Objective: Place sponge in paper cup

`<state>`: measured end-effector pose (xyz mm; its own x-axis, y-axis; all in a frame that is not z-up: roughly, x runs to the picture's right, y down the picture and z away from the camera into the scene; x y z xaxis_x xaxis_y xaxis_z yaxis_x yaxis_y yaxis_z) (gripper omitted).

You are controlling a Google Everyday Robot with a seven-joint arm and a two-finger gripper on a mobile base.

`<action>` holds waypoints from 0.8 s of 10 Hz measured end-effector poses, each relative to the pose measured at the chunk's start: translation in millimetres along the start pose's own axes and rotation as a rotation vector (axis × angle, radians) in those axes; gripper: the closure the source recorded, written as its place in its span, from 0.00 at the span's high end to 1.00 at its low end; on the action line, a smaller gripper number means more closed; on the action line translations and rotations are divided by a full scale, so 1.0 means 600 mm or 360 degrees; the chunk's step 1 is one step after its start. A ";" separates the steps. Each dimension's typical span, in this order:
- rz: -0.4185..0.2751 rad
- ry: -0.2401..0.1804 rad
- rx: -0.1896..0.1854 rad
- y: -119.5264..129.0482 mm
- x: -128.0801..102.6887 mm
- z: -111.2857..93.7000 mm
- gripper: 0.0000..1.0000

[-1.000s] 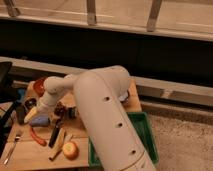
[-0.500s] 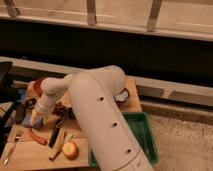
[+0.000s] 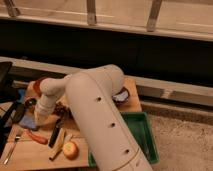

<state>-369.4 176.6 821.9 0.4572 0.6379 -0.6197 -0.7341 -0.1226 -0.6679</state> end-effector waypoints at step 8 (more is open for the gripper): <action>-0.0107 -0.0147 0.0065 0.065 0.010 -0.091 0.28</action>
<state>-367.7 134.3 769.8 0.4595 0.7113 -0.5320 -0.7240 -0.0470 -0.6882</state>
